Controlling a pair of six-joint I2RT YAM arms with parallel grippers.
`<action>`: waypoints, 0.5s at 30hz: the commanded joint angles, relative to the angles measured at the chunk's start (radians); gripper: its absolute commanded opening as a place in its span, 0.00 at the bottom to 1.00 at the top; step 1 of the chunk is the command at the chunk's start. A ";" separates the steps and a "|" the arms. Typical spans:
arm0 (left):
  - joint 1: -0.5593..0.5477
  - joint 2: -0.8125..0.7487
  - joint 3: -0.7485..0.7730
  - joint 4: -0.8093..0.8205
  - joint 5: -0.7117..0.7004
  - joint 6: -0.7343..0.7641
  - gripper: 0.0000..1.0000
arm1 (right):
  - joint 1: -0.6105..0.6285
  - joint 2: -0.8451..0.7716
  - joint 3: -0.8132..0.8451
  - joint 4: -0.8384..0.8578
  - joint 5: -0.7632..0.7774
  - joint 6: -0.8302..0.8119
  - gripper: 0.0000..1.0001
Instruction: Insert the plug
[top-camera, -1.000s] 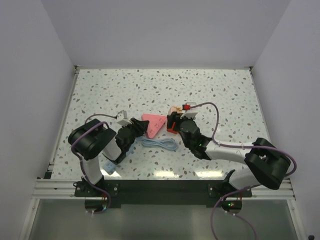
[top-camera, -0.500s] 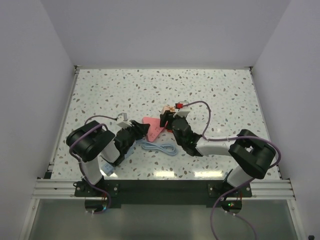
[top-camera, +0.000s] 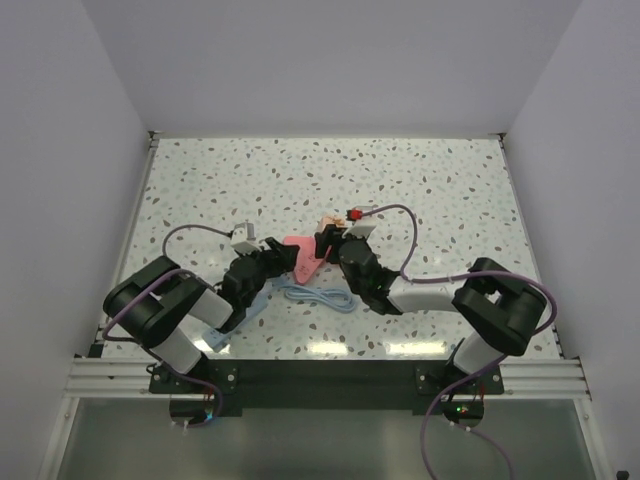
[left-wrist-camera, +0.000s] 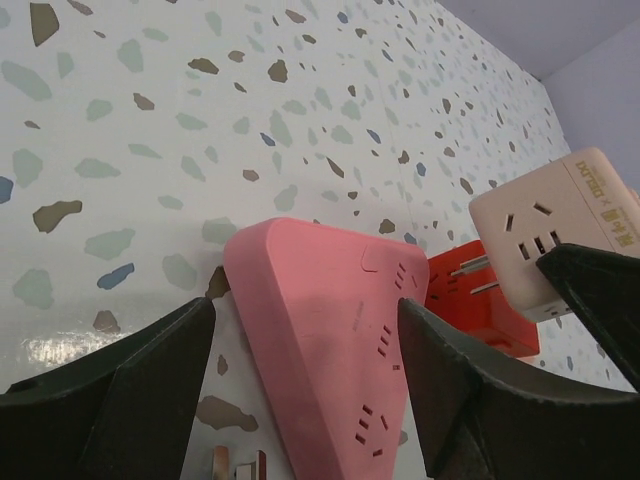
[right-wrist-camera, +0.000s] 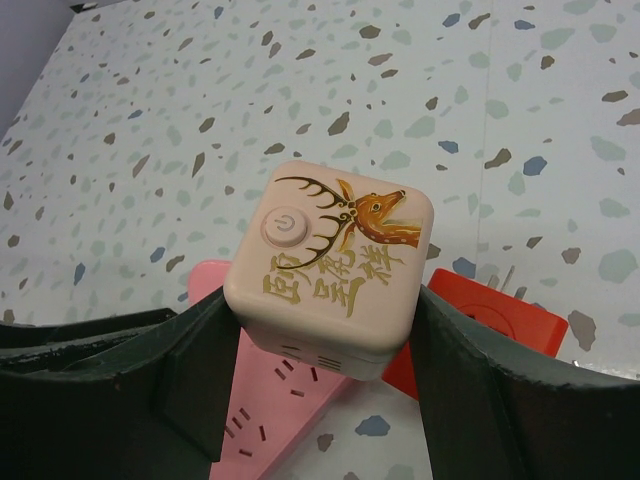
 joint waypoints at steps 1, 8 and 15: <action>-0.008 -0.029 0.064 -0.084 -0.041 0.093 0.79 | 0.012 0.017 0.009 0.027 0.040 0.036 0.00; -0.007 0.024 0.144 -0.141 -0.064 0.142 0.79 | 0.048 0.043 0.042 -0.003 0.113 0.033 0.00; -0.007 0.057 0.157 -0.153 -0.087 0.161 0.79 | 0.079 0.097 0.077 -0.024 0.201 0.065 0.00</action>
